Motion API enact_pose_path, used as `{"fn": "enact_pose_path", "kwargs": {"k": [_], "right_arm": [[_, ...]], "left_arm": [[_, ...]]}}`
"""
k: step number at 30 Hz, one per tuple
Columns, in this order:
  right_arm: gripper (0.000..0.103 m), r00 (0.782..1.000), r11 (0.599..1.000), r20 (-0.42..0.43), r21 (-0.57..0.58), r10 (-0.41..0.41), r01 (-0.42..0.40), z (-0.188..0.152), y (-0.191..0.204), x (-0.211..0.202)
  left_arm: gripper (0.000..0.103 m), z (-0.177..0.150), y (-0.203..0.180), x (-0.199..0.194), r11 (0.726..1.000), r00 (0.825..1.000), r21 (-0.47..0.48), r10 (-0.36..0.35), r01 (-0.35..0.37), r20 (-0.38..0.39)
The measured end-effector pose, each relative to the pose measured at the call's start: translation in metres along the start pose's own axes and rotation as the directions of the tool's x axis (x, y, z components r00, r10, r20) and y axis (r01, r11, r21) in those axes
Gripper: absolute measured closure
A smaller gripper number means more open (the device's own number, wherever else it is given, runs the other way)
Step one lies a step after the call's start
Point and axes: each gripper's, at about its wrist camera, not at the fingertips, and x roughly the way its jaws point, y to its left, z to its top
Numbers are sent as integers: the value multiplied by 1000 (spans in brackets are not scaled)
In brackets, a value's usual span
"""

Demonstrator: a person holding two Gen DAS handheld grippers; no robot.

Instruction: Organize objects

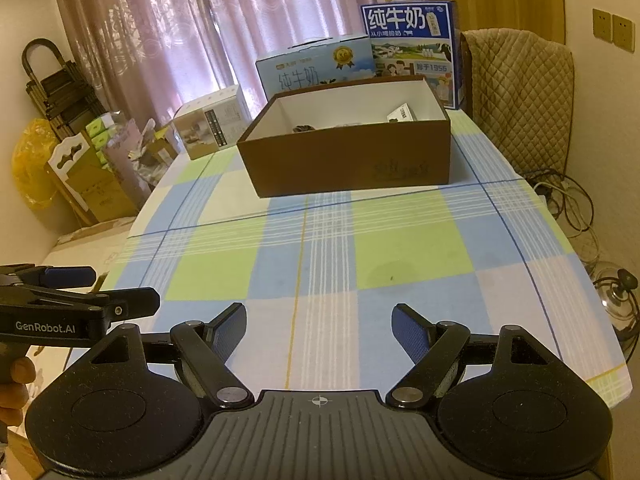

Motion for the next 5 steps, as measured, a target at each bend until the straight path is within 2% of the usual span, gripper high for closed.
{"fn": "enact_pose_path", "kwargs": {"k": [5], "right_arm": [[26,1000,1000,-6,3,-1,1,3,-3,6]], "left_arm": [[1,3,-1,5,1000,1000,4,-6,6,3]]}}
